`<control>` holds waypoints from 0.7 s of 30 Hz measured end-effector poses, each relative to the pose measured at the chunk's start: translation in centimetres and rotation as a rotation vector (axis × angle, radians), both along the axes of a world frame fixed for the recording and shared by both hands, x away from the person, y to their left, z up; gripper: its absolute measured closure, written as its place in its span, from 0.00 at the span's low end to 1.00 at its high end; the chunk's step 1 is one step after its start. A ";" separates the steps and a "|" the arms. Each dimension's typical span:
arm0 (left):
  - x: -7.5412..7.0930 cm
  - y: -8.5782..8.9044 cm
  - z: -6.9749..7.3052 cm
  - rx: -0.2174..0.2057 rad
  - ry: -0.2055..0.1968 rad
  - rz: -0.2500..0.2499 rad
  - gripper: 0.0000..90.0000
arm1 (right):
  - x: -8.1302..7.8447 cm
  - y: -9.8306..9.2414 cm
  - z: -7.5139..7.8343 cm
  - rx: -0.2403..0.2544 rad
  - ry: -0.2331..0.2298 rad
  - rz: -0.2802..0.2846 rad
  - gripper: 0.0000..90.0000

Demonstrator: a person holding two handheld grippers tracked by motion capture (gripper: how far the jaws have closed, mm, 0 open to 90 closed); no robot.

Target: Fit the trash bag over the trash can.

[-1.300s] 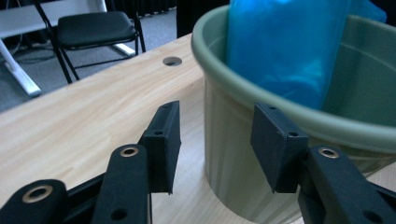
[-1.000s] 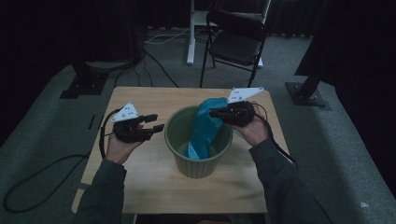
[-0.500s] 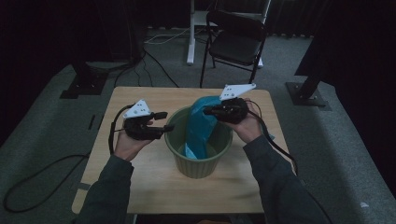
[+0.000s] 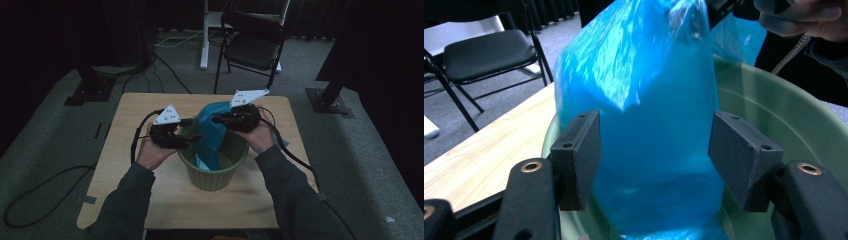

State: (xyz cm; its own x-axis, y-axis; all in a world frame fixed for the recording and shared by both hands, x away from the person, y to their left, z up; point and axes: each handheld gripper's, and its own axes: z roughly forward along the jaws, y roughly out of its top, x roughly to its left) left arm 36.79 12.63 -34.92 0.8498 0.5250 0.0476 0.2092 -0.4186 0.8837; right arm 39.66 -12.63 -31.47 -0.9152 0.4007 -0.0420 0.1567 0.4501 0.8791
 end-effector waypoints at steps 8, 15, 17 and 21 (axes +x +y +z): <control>0.3 -1.5 0.2 0.033 -0.016 0.017 0.51 | -0.2 0.2 -0.1 0.015 0.011 0.021 1.00; 0.1 -2.2 0.1 0.089 -0.073 0.056 0.98 | -0.6 0.3 -0.2 0.004 0.009 0.040 1.00; 0.0 -2.1 0.1 0.089 -0.078 0.063 1.00 | -0.8 0.2 -0.2 -0.005 0.009 0.045 1.00; -0.3 -1.7 0.0 0.097 -0.091 0.078 1.00 | -1.5 -0.1 -0.1 -0.033 -0.002 0.064 0.94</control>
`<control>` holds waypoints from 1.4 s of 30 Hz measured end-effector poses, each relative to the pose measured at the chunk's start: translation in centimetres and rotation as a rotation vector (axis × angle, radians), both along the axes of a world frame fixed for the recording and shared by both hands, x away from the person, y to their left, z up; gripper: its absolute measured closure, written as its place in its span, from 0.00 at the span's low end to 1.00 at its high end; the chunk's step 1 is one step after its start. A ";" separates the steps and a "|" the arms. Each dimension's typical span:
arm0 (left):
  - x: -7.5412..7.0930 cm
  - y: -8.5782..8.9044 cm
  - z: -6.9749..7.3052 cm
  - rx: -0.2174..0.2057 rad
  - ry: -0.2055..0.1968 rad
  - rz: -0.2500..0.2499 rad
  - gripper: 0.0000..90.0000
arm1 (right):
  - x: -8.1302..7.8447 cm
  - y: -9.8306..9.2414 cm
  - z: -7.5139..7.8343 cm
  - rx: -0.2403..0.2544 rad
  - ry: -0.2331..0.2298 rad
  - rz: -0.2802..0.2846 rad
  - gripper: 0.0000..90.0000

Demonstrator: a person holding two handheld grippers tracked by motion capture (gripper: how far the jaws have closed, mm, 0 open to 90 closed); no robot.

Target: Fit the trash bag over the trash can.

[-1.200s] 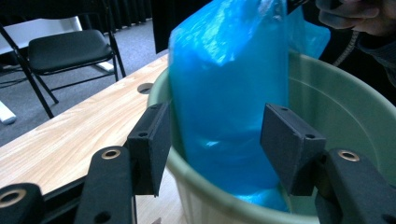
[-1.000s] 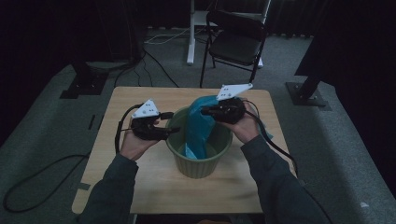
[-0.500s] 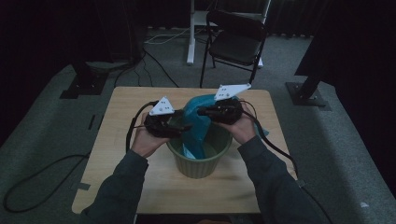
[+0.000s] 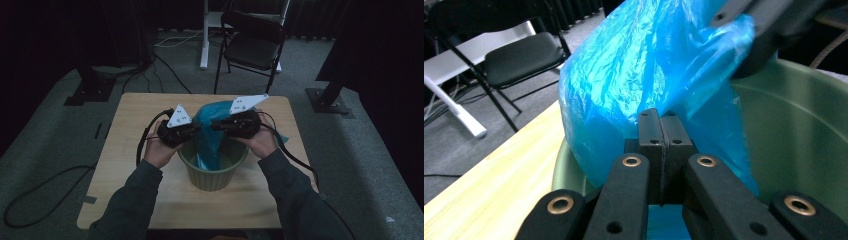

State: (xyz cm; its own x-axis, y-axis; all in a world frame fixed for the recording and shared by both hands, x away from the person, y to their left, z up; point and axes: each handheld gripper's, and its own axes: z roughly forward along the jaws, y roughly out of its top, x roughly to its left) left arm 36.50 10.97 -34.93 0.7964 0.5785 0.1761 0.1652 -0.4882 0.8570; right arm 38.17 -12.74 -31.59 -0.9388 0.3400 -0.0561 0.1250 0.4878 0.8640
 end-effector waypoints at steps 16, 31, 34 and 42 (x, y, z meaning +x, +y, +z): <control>-1.1 1.8 -1.1 0.005 -0.026 -0.007 0.99 | 1.3 -3.2 2.3 0.048 -0.057 -0.173 0.74; -1.2 2.2 -1.9 0.010 0.005 0.003 0.97 | 2.5 -2.2 -1.3 -0.043 0.086 -0.113 0.96; -1.4 2.3 -1.8 0.011 0.002 0.007 0.86 | 2.4 -2.0 -1.4 -0.055 0.081 -0.109 1.00; -2.0 3.2 -0.6 -0.027 -0.029 -0.006 0.66 | 2.2 -2.1 -1.5 -0.083 0.061 -0.109 1.00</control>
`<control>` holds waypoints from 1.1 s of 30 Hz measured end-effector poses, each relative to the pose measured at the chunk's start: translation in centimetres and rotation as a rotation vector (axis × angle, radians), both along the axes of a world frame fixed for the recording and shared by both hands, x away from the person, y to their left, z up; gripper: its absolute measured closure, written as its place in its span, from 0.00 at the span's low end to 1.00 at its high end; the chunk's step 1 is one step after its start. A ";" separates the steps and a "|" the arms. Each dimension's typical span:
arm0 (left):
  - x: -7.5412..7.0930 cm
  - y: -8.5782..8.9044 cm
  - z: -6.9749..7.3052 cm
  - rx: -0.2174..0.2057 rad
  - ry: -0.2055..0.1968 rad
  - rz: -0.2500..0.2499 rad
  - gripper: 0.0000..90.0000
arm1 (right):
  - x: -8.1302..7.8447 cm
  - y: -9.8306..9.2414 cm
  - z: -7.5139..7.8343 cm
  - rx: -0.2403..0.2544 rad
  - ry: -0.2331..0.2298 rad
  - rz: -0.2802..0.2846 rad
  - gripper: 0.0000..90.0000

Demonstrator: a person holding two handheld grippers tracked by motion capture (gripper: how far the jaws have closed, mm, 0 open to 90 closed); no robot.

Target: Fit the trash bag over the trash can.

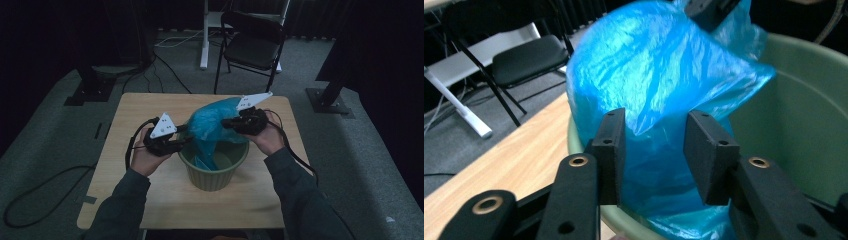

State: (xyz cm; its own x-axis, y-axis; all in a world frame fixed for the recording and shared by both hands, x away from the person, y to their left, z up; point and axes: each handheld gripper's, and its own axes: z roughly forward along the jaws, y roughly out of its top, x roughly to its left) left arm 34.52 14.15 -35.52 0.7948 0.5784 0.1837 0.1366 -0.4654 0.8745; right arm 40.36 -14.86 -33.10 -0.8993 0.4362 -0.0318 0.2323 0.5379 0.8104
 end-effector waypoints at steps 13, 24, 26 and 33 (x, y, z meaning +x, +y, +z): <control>1.5 -2.9 1.5 0.018 -0.013 -0.047 0.58 | -1.0 0.5 0.7 0.041 -0.031 0.108 1.00; 1.2 -4.0 0.4 0.115 -0.028 -0.029 0.99 | -1.7 0.1 1.7 0.082 -0.050 0.135 0.82; 1.0 -3.6 0.2 0.112 -0.029 -0.024 0.99 | -1.6 -0.8 2.3 0.104 -0.065 0.102 0.81; 0.7 -2.4 -0.1 0.090 -0.028 -0.007 0.97 | -1.3 -3.5 3.2 0.111 -0.089 -0.041 0.83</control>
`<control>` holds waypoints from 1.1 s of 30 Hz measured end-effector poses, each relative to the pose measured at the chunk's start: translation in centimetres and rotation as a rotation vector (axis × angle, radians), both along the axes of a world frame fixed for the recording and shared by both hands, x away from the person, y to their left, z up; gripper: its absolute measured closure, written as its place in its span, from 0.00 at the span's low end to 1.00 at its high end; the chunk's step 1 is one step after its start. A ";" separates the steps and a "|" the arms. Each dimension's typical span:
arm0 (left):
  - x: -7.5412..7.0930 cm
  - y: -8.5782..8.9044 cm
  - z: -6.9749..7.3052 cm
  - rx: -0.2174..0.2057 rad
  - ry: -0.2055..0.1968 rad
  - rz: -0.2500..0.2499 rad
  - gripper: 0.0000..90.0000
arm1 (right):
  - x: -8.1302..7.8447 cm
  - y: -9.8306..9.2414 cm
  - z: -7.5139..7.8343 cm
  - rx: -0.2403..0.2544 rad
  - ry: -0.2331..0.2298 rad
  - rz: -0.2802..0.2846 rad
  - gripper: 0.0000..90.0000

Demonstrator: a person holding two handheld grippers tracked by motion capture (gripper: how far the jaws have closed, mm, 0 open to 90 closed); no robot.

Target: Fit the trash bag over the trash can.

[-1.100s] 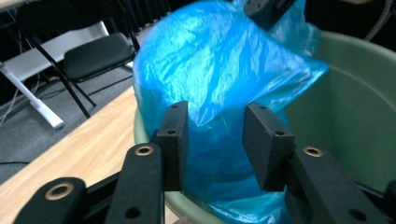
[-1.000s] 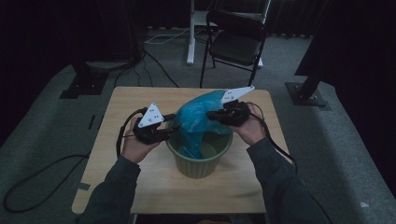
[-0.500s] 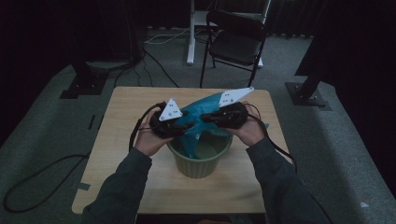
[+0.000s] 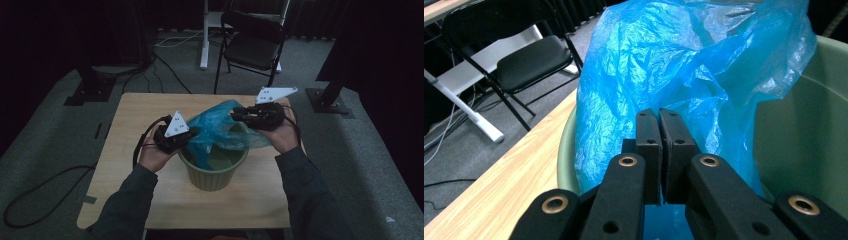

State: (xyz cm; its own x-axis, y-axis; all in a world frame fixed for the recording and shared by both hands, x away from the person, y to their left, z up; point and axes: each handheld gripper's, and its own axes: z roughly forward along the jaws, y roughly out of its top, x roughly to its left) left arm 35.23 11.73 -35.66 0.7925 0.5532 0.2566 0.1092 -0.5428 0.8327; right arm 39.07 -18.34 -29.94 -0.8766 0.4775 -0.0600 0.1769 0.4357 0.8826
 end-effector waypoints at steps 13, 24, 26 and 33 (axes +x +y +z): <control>-0.1 0.3 -0.2 -0.022 -0.009 0.011 0.97 | 1.6 2.2 -2.9 -0.126 0.051 -0.006 0.65; -0.4 2.3 -0.7 -0.056 -0.007 0.050 0.99 | 2.4 1.4 -3.2 -0.174 0.115 -0.093 1.00; -0.4 2.7 -0.8 -0.061 -0.005 0.063 0.99 | 2.6 0.7 -3.3 -0.176 0.128 -0.130 1.00; -0.2 4.3 -1.4 -0.065 0.011 0.113 0.99 | 3.4 -1.6 -3.9 -0.169 0.178 -0.243 1.00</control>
